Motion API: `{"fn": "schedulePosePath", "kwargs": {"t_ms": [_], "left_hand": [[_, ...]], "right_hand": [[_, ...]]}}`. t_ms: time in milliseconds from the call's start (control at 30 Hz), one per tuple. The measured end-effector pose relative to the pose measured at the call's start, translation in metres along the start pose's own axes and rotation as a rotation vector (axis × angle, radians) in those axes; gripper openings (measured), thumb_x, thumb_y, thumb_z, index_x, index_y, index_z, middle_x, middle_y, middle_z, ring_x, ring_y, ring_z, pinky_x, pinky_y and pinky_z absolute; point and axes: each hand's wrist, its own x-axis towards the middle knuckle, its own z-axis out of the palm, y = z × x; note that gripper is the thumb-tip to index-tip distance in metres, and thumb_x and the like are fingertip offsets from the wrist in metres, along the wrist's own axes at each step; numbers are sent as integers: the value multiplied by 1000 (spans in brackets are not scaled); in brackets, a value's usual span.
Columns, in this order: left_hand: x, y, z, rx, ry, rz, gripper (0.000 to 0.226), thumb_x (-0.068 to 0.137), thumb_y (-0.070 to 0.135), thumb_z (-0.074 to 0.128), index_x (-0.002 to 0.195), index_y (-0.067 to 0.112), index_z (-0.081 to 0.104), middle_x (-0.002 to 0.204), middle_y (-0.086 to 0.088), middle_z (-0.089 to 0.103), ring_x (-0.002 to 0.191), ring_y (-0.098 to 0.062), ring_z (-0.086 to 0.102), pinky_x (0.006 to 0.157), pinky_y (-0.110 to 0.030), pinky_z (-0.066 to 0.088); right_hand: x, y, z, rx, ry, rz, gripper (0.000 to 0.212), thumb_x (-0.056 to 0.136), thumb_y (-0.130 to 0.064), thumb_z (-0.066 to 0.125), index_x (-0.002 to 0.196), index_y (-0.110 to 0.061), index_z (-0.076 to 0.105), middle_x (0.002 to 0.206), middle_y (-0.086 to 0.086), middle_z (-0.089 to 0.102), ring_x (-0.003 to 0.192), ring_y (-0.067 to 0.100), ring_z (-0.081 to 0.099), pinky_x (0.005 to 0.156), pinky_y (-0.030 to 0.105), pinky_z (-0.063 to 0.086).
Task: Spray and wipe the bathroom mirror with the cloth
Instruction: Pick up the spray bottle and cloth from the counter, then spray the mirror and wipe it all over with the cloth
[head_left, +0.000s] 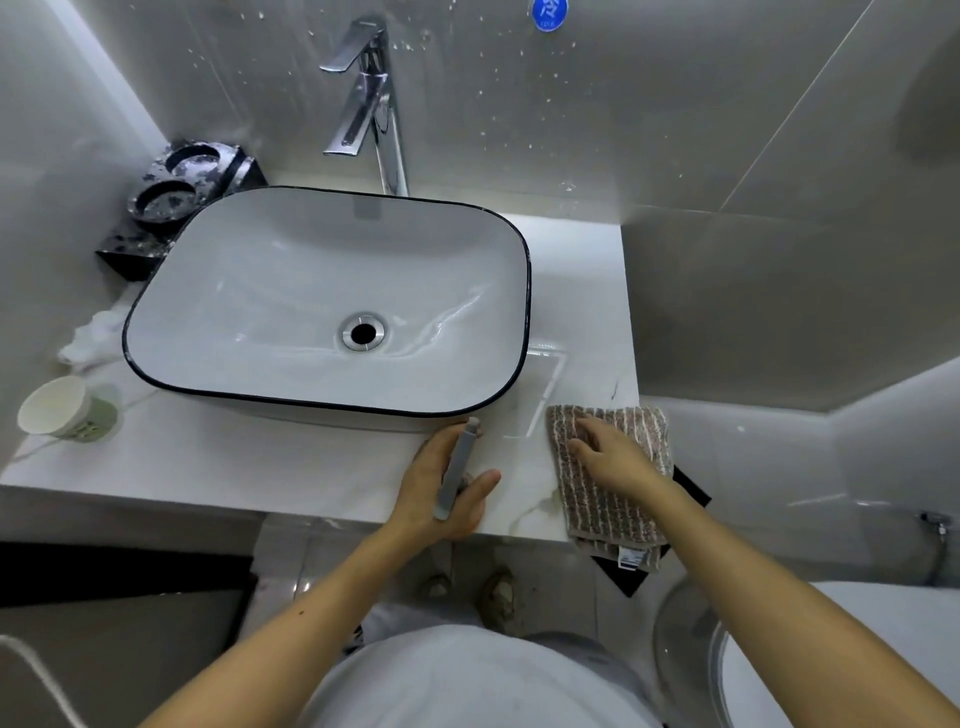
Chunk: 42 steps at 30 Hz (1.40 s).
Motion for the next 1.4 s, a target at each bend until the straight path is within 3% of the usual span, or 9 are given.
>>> {"fn": "schedulePosePath", "kwargs": {"t_ms": [133,367,533,700,867,1000,1100,1167,1400], "left_hand": [[4,0,8,51,20,56,36,73,48,62,102,41,41,69,9,48,49,-6,49,52,-11,38],[16,14,29,-82,71,103,46,72,48,65,109,38,41,105,-3,56,54,-5,53,59,-20,44],[27,30,45,-97,56,152,53,70,67,57,107,32,42,85,-3,55,41,-1,47,49,-10,36],[27,35,58,-128,33,171,42,71,65,56,107,51,42,72,-32,60,39,-6,45,48,-34,43],[34,29,69,-90,73,166,49,73,65,56,111,36,43,62,6,50,41,3,48,49,-13,39],[41,31,75,-37,164,172,44,75,66,54,112,46,41,89,24,48,66,-15,53,62,-33,46],[50,41,76,-14,194,198,41,76,57,58,112,47,41,103,10,51,70,-24,54,69,-49,52],[56,49,76,-17,202,210,42,74,52,59,111,51,39,106,7,54,67,-18,52,70,-44,51],[83,99,74,27,214,286,38,76,53,52,109,41,39,91,20,45,79,-14,46,70,-16,35]], "right_hand": [[7,4,1,-41,24,-35,55,95,-34,43,145,-18,23,153,1,18,140,20,17,115,42,17],[25,14,-1,-92,172,-77,57,96,-36,38,146,-22,14,155,-2,10,142,17,4,116,39,8],[33,25,-7,-324,173,-18,57,97,-44,29,147,-25,10,156,-2,6,142,24,-5,113,45,-5],[35,39,-2,-455,197,1,53,95,-49,30,138,-19,30,142,7,31,136,27,16,113,46,0],[43,43,-5,-471,301,-127,42,93,-46,40,113,-9,48,117,9,49,113,27,39,103,37,24],[38,40,-10,-442,406,-161,36,90,-42,49,101,-7,53,105,11,53,99,29,45,85,39,35],[35,33,-13,-445,465,-198,32,83,-38,61,90,-8,56,92,12,55,87,31,50,76,40,35],[31,26,-18,-479,513,-248,32,78,-39,68,86,-11,55,85,10,53,79,29,50,72,36,28],[36,-16,-67,-401,731,-258,35,84,-54,29,88,-21,40,91,9,47,84,24,37,72,41,34]]}}
